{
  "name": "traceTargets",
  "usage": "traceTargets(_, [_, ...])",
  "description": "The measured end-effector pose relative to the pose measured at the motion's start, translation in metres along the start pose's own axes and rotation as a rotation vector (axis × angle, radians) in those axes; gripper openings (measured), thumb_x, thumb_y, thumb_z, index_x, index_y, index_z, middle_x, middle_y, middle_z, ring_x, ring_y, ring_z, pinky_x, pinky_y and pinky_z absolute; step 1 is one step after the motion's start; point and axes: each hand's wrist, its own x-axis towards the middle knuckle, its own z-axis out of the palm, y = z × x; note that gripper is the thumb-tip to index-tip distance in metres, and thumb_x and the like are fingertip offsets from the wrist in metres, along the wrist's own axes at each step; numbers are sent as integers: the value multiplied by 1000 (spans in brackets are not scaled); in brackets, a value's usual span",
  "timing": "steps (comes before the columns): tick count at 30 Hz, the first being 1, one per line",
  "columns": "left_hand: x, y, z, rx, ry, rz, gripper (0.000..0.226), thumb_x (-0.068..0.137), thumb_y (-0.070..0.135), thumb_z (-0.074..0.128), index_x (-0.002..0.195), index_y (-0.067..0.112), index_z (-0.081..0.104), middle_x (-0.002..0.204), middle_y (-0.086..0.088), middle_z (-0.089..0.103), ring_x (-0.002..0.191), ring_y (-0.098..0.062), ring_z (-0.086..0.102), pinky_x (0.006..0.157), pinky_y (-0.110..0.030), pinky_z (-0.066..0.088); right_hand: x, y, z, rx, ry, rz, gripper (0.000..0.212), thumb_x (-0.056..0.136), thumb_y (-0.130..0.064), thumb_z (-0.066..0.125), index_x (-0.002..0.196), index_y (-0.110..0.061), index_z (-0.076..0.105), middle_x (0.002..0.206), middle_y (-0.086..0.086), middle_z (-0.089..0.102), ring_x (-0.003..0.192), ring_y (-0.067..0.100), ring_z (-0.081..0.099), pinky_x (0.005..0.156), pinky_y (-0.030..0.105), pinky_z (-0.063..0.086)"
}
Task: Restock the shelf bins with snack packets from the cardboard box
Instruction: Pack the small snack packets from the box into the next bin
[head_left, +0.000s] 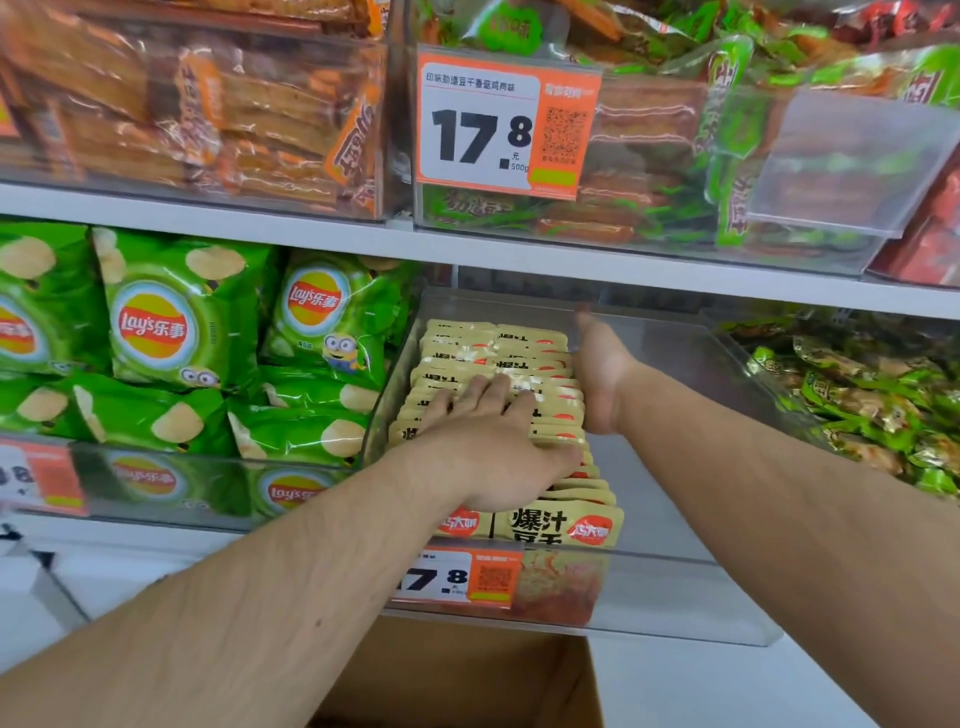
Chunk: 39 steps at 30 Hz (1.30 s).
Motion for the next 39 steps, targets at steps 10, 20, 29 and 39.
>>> traceTargets(10, [0,1,0,-18,-2,-3,80,92,71,25,158,30,2,165,4,-15,150,-13,-18,121,-43,-11,1,0,0,-25,36,-9,76,89,-75,36,99,-7,68,76,9,73,62,23,71,60,29,55])
traceTargets(20, [0,1,2,-27,-1,-14,80,92,71,26,157,32,2,164,5,-16,150,-11,-19,121,-43,-12,-22,9,5,23,-34,10,97,80,-84,34,124,-2,61,115,19,70,103,37,69,84,46,51])
traceTargets(29, [0,0,-1,-66,-9,-16,82,91,71,29,158,31,2,164,5,-16,150,-12,-18,121,-42,-11,-41,27,-1,-33,-59,64,103,77,-90,25,126,-9,64,121,17,68,116,33,61,98,47,44])
traceTargets(39, [-6,0,-8,-167,-38,1,75,94,69,24,158,33,6,164,4,-16,150,-11,-17,121,-41,-11,-80,43,-5,75,-72,254,124,65,-94,31,149,-4,33,149,21,44,136,38,45,113,60,30])
